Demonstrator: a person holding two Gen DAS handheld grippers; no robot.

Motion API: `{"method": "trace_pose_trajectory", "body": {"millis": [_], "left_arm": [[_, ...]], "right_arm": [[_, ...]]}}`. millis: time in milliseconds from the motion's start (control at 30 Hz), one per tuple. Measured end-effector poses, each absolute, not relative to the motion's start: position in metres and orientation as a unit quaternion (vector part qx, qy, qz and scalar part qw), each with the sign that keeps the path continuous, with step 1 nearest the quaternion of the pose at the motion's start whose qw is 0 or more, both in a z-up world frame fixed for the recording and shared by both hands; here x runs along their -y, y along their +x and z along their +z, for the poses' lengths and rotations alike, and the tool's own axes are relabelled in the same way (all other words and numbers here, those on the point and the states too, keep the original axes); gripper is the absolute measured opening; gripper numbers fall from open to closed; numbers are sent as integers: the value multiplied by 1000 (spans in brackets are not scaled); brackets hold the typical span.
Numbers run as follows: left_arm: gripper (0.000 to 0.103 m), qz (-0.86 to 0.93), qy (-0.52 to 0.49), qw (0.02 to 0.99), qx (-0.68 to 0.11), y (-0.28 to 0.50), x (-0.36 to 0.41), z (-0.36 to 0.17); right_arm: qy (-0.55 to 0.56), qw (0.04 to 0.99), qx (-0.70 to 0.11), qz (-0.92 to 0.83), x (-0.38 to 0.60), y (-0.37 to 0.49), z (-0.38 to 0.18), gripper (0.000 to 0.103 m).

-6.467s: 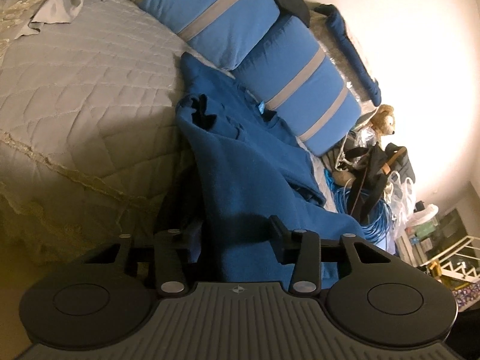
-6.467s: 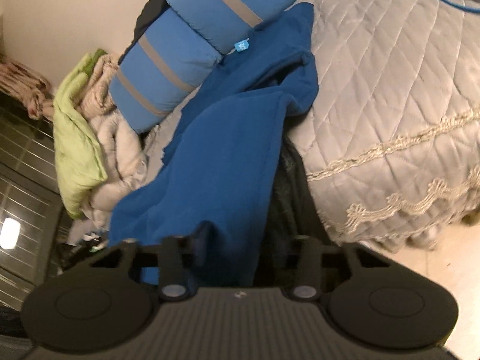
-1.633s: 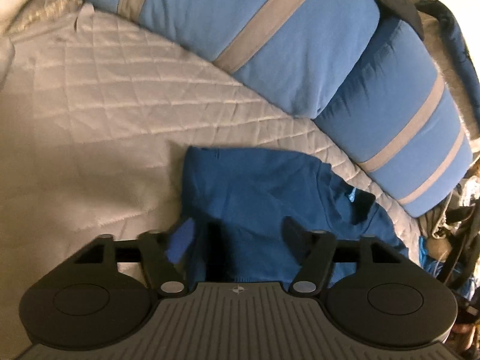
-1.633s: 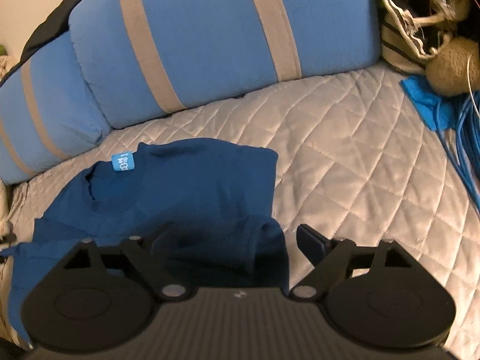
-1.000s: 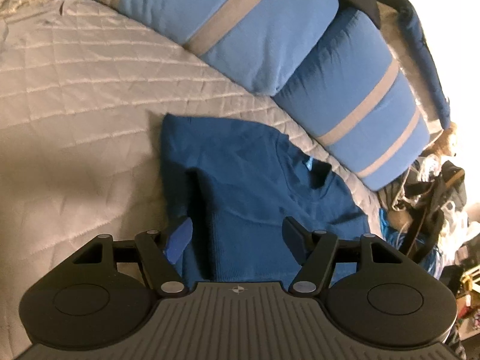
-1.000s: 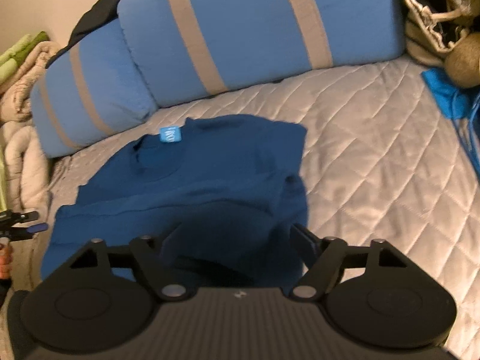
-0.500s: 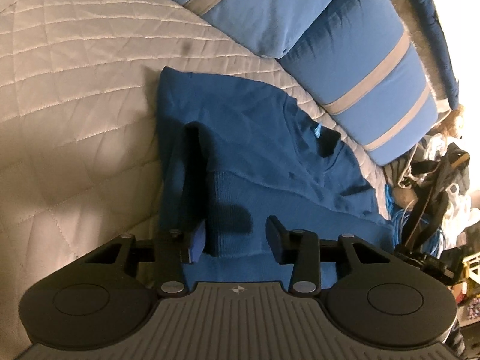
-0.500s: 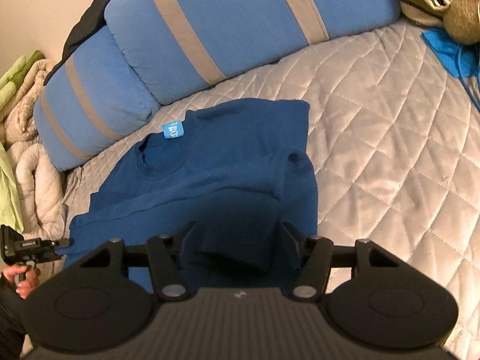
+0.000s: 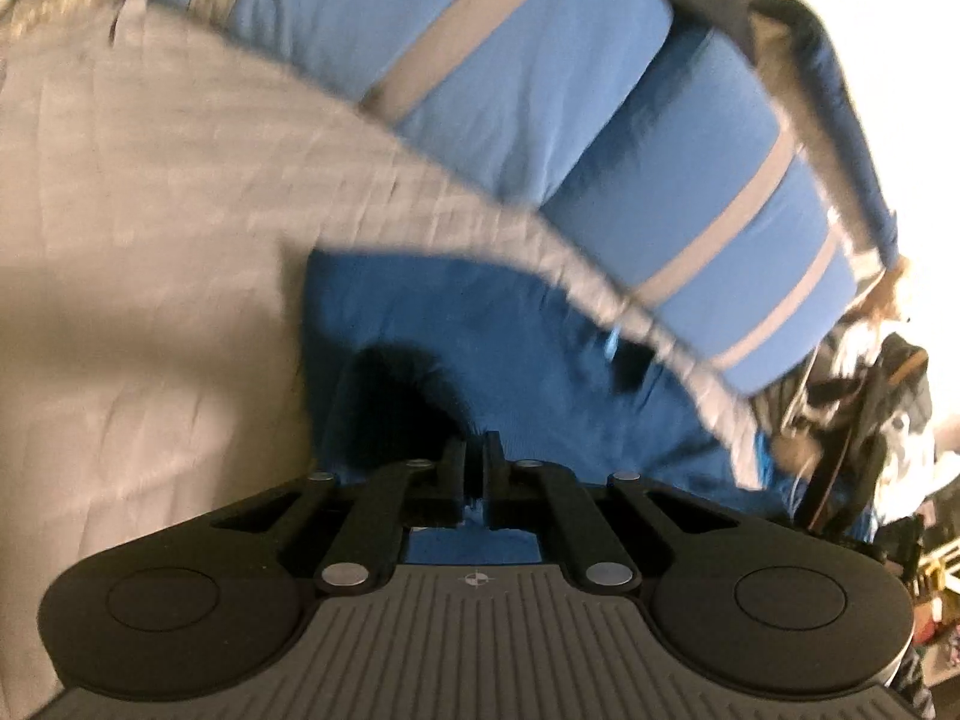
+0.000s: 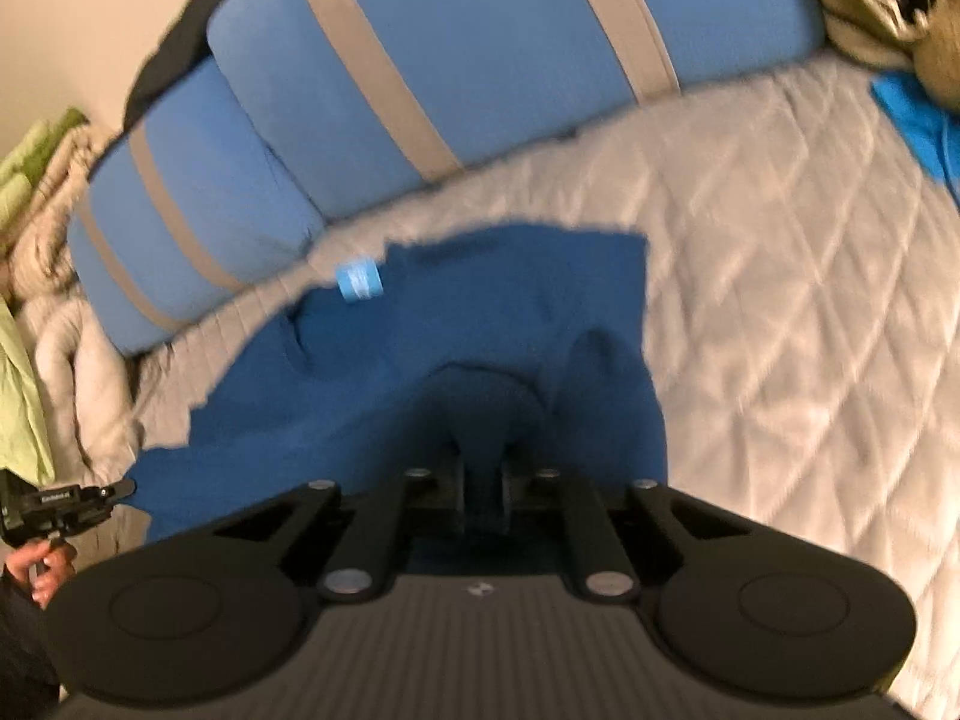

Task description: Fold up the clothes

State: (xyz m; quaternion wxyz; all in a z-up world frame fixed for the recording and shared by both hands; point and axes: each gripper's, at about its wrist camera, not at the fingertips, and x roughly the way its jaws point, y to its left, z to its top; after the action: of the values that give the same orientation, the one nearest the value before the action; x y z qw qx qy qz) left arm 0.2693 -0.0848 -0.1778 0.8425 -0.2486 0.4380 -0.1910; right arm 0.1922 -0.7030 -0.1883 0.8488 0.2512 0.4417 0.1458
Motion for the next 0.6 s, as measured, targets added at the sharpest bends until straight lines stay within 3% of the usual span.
{"method": "trace_pose_trajectory", "body": {"millis": [233, 600], "left_arm": [[5, -178, -272, 856, -401, 296, 92, -160], [5, -136, -331, 848, -390, 341, 94, -171]], "right_arm": [[293, 855, -406, 138, 707, 224, -170, 10], [347, 840, -404, 107, 709, 270, -186, 10]]}}
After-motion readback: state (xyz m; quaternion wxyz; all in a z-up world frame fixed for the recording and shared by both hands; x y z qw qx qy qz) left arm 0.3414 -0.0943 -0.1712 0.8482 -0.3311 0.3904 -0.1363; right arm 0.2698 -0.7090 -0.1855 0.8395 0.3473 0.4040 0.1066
